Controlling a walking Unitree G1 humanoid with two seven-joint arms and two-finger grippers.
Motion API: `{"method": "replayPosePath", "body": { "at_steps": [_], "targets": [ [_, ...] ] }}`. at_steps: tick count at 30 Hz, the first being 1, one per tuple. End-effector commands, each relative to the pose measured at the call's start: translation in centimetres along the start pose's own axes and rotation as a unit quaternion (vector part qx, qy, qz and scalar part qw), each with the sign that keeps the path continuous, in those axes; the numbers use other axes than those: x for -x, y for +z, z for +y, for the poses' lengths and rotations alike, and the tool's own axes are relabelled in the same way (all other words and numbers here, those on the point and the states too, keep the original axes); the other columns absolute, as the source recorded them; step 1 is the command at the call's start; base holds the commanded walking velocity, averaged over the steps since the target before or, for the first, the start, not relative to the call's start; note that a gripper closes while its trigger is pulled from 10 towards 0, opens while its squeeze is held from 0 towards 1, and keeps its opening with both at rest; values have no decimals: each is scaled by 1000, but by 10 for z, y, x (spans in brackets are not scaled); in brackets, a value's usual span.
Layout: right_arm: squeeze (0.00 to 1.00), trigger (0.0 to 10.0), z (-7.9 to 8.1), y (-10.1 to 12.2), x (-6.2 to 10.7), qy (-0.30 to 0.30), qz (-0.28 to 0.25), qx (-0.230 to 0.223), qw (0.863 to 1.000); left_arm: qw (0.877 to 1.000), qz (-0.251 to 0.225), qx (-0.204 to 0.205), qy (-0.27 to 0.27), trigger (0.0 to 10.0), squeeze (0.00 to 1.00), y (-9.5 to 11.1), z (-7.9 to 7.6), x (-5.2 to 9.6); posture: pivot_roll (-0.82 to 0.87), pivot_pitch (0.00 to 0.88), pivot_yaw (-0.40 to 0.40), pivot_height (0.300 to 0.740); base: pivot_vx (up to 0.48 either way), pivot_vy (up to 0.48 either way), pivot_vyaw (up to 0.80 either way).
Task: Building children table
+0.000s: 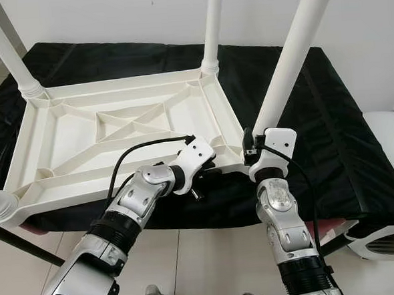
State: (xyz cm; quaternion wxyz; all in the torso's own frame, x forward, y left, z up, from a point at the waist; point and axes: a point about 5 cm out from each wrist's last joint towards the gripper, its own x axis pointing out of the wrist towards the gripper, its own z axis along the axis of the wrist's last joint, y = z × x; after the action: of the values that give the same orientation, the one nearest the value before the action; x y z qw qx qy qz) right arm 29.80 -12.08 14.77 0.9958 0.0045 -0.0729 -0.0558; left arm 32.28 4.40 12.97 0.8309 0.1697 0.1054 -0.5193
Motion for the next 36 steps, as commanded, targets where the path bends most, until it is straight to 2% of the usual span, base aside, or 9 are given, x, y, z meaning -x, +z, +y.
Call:
{"method": "replayPosePath", "body": {
  "at_steps": [1,8,9,10,12,16,18,31,36],
  "targets": [
    [0,10000,-14,-34,7,-31,94,12,995,998,3,-11,-68,10000,0,2,-11,-2,-3,30,7,740,0,0,0],
    [0,10000,-17,-34,6,-38,92,14,995,998,2,-9,-67,10000,0,2,-11,-2,-5,33,5,740,0,0,0],
    [573,10000,-17,-34,7,-37,91,13,995,998,2,-9,-67,10000,0,2,-11,-2,-5,36,5,740,0,0,0],
    [573,10000,-17,-34,7,-37,91,13,995,998,2,-9,-67,10000,0,2,-11,-2,-5,36,5,740,0,0,0],
    [1000,10000,-16,-34,7,-27,90,8,996,998,2,-9,-67,10000,0,2,-11,-2,-4,36,6,740,0,0,0],
    [1000,10000,-17,-33,6,-20,86,9,996,998,1,-8,-67,10000,0,2,-11,-2,-5,37,5,740,0,0,0],
    [0,10000,-22,-30,3,4,74,15,997,998,2,-8,-67,10000,0,2,-11,-3,-6,36,6,740,0,0,0],
    [0,10000,-51,-1,-25,191,13,34,981,998,-1,-9,-67,10000,0,3,-11,-4,-21,24,7,740,0,0,0],
    [0,10000,-51,14,-30,275,-15,35,961,998,-2,-9,-67,10000,0,4,-11,-5,-20,17,5,740,0,0,0]
  ]
}}
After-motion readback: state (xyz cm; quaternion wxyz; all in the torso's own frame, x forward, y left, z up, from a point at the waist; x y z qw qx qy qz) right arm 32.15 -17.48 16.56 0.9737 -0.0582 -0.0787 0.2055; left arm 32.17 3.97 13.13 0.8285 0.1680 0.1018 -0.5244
